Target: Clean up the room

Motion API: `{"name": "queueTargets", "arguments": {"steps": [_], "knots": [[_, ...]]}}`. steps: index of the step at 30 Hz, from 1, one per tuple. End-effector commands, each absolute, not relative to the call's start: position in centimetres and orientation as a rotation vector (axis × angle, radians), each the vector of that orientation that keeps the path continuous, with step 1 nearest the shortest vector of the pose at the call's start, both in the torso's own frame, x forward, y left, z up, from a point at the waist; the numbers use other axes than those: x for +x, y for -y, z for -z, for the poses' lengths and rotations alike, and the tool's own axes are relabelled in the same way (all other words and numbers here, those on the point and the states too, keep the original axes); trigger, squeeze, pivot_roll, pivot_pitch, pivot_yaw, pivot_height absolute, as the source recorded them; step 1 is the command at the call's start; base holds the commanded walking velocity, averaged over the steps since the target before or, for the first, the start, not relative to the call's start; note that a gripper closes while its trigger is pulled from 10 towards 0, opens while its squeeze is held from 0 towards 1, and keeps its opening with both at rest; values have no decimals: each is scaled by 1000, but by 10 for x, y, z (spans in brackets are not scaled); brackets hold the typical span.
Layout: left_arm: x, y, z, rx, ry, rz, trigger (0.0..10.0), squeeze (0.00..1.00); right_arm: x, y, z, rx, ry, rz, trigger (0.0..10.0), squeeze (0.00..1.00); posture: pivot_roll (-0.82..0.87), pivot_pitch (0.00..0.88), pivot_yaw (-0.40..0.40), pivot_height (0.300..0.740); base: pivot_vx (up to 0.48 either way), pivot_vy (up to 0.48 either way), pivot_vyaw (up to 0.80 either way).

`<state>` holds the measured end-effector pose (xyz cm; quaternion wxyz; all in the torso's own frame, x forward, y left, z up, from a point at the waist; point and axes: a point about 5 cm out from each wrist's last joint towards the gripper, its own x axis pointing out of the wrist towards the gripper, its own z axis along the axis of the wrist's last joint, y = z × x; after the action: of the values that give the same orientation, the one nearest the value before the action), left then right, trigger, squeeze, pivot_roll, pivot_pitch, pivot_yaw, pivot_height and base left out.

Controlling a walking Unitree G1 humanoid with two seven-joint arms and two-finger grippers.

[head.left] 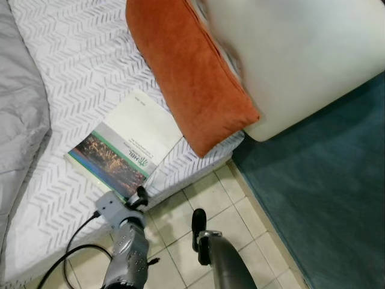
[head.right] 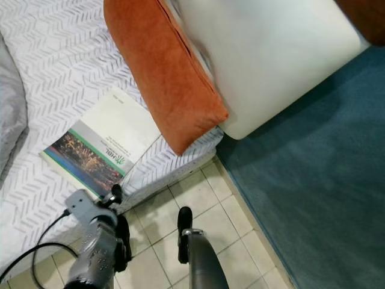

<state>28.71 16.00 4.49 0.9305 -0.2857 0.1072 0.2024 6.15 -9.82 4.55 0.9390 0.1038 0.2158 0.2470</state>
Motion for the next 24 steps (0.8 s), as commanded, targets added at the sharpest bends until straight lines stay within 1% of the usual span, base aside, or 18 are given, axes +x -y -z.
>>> {"name": "queueTargets", "arguments": {"steps": [1, 7, 12, 18, 21, 22, 24], "knots": [[266, -156, -27, -601, -304, -457, 10000, 0, 44, 100, -35, 210, -536, -511, 10000, 0, -317, 671, -150, 740, 0, 0, 0], [257, -163, -43, -590, -283, -452, 10000, 0, 43, 101, -33, 207, -546, -517, 10000, 0, -301, 671, -149, 740, 0, 0, 0], [255, -170, -36, -571, -319, -471, 10000, 0, 42, 100, -30, 204, -558, -527, 10000, 0, -309, 664, -155, 740, 0, 0, 0], [254, -137, -49, -627, -316, -354, 10000, 0, 39, 103, -30, 200, -565, -523, 10000, 0, -308, 667, -155, 740, 0, 0, 0], [264, -122, -47, -629, -316, -283, 10000, 0, 40, 103, -29, 198, -565, -522, 10000, 0, -307, 662, -154, 740, 0, 0, 0], [264, -122, -47, -629, -316, -283, 10000, 0, 40, 103, -29, 198, -565, -522, 10000, 0, -307, 662, -154, 740, 0, 0, 0], [273, -114, -48, -638, -307, -246, 10000, 0, 41, 103, -29, 198, -563, -521, 10000, 0, -311, 662, -155, 740, 0, 0, 0]]}}
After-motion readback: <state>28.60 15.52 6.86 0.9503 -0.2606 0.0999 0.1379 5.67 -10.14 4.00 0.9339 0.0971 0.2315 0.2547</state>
